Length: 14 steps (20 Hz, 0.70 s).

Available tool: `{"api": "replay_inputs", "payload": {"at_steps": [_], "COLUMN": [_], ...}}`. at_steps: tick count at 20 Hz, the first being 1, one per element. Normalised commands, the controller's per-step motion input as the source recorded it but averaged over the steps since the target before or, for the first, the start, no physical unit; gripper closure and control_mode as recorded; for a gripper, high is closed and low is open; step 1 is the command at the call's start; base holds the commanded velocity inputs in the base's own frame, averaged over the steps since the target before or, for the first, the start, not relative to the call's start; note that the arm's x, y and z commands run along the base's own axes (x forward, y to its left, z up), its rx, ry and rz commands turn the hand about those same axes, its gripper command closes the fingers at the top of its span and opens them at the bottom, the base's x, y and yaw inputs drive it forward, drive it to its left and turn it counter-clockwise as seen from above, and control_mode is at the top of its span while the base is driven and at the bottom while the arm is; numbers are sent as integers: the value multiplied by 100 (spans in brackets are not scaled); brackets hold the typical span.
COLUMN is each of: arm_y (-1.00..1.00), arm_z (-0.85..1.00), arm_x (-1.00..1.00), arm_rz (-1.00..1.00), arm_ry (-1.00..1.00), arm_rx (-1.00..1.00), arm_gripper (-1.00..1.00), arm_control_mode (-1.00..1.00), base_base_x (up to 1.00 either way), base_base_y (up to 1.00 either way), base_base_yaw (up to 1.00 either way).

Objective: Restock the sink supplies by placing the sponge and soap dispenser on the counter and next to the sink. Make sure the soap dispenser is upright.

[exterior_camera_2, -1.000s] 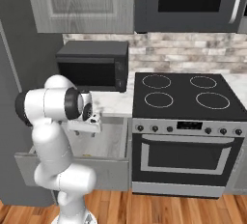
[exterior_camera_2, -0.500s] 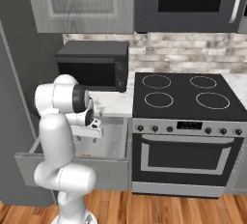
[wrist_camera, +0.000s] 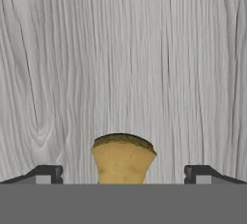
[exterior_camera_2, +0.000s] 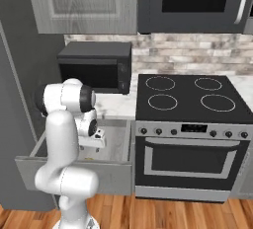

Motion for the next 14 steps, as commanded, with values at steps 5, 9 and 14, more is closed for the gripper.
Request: {"api": "replay_inputs", "payload": {"at_steps": [5,9,14], "arm_y": [0,0,0], "arm_z": [-13,-6,-28], "arm_x": [0,-2,-17], "arm_rz": [0,0,0], "arm_ry": [0,0,0], "arm_rx": [0,0,0], "arm_gripper": [-100,-100,-100], "arm_control_mode": [-100,-100,-100], "base_base_x": [0,0,0], "base_base_y": [0,0,0], "base_base_yaw": [0,0,0]}}
